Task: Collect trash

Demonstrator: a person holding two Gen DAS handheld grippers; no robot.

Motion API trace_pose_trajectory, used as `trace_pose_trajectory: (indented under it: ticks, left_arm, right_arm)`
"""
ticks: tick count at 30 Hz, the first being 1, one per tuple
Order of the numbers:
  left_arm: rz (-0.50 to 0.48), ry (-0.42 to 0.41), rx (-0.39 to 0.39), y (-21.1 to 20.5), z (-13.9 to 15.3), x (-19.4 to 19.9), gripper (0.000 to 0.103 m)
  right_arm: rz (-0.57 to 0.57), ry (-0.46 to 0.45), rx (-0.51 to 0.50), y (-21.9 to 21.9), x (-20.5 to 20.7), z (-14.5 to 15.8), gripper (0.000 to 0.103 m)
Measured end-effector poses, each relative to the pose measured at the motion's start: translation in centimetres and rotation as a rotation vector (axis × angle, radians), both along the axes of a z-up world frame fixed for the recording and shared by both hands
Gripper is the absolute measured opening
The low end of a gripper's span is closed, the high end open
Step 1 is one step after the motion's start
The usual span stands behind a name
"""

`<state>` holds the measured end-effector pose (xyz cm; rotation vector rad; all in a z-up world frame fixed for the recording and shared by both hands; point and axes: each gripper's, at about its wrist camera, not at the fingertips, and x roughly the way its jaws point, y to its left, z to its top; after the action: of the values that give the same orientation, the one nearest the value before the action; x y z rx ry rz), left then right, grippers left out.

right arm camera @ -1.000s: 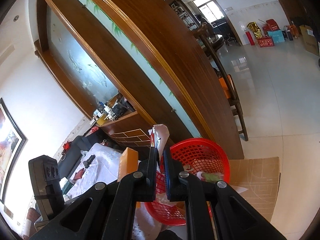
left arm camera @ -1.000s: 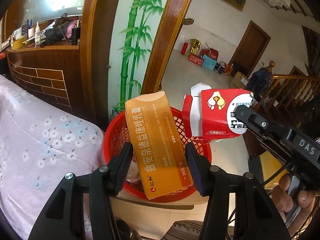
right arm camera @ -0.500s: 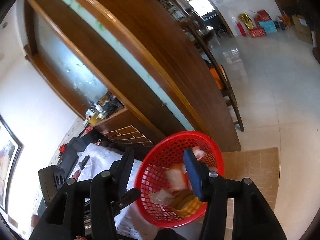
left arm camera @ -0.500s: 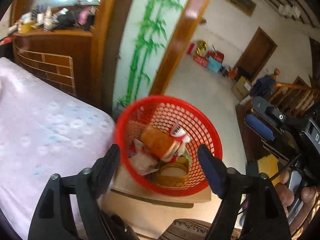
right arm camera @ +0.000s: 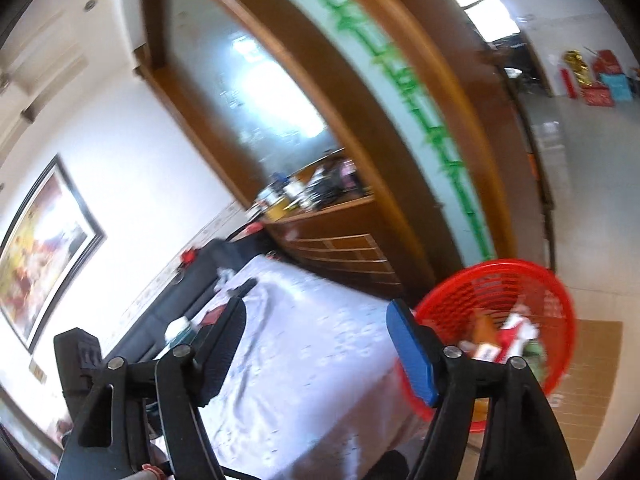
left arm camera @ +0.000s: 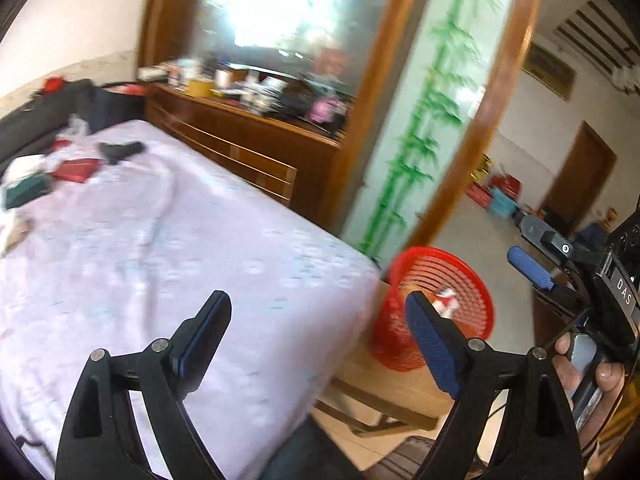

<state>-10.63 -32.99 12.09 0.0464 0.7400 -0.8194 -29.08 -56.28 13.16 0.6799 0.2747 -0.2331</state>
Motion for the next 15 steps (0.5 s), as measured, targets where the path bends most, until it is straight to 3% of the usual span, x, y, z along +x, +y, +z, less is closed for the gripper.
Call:
trace_pose_trajectory:
  ticks: [7, 15]
  left_arm:
    - [0.099, -0.088, 0.025, 4.6, 1.4, -0.8, 0.087]
    - [0.033, -0.156, 0.033, 2.2, 2.0, -4.4, 0.094]
  right_arm:
    - [0.081, 0.006, -0.042, 4.5, 3.0, 1.3, 0.080]
    - [-0.059, 0.117, -0.162, 6.8, 0.2, 2.6, 0.087]
